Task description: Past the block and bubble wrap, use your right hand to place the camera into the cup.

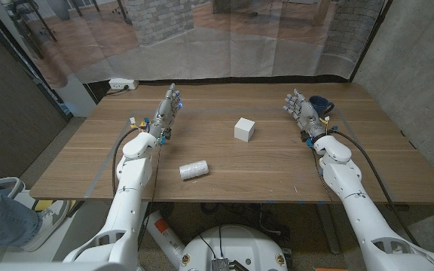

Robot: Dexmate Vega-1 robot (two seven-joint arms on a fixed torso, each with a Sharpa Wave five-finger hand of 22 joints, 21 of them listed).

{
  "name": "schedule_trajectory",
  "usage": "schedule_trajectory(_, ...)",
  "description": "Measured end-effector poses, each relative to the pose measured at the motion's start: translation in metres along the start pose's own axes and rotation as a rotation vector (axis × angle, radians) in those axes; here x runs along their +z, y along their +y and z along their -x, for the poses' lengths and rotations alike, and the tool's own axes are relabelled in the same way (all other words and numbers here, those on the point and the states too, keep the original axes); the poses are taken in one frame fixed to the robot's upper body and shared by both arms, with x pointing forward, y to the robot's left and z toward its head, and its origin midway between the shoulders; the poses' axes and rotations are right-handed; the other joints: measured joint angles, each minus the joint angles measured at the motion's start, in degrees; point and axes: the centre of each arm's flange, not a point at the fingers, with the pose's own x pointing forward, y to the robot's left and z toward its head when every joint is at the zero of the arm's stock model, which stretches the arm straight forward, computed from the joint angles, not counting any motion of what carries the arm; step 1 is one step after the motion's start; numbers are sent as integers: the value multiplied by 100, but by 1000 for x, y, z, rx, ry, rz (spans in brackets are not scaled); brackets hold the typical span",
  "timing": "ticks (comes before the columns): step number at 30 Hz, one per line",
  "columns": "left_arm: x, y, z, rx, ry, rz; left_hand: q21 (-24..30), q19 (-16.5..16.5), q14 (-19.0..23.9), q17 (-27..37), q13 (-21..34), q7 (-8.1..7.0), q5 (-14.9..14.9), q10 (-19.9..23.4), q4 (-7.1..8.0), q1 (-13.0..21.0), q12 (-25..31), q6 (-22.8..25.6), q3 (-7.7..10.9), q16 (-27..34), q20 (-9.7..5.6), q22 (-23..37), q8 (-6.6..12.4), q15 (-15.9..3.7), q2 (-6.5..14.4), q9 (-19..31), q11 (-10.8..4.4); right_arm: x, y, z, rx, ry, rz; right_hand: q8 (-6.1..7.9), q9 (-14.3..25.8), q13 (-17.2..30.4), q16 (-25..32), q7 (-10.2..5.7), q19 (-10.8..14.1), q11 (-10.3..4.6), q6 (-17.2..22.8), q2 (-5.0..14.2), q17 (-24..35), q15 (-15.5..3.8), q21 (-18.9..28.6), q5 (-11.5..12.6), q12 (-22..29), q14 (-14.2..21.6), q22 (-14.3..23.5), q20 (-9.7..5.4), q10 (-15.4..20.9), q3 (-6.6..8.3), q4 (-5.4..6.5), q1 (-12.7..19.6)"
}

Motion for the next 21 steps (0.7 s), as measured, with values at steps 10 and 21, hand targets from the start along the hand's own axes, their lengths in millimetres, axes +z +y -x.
schedule_trajectory(10,-3,2,4,1,19,-1,0,0,0,0,0,0,33,0,0,23,0,0,0,0,0,-1,0,0,23,0,0,7,1,5,15,-15,18,0,0,0,0,0,-1,-32,0,1,-1,-31,-23,0,0,31,-1,0,31,24,-24,61)
schedule_trajectory(21,-4,1,5,-4,25,6,0,-31,0,-1,-1,0,33,0,-1,23,0,0,0,0,31,27,0,0,23,-1,0,14,-3,12,19,-30,36,0,-1,-1,0,-32,41,-32,31,32,-1,-62,-45,0,45,61,-1,0,30,42,-93,91)
